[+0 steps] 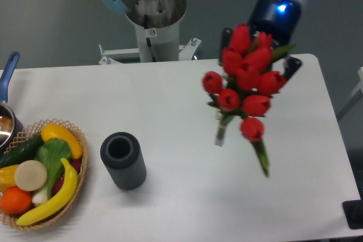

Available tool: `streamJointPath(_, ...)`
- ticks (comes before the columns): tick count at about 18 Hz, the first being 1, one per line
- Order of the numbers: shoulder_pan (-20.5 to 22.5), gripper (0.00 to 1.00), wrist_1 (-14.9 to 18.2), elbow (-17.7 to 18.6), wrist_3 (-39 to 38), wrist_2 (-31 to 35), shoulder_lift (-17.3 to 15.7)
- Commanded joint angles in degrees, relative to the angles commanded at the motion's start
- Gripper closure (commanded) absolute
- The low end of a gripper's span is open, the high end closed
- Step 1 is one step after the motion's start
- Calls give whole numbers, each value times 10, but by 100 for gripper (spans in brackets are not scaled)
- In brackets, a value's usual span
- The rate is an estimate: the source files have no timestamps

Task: Pick up the flowers from the vase
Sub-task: 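Carry the tulip bunch up and away from the vase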

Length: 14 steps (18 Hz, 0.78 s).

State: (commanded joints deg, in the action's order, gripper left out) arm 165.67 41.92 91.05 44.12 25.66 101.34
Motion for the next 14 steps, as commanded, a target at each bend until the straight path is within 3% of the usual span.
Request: streamJointPath(14,16,46,0,0,31,4,15)
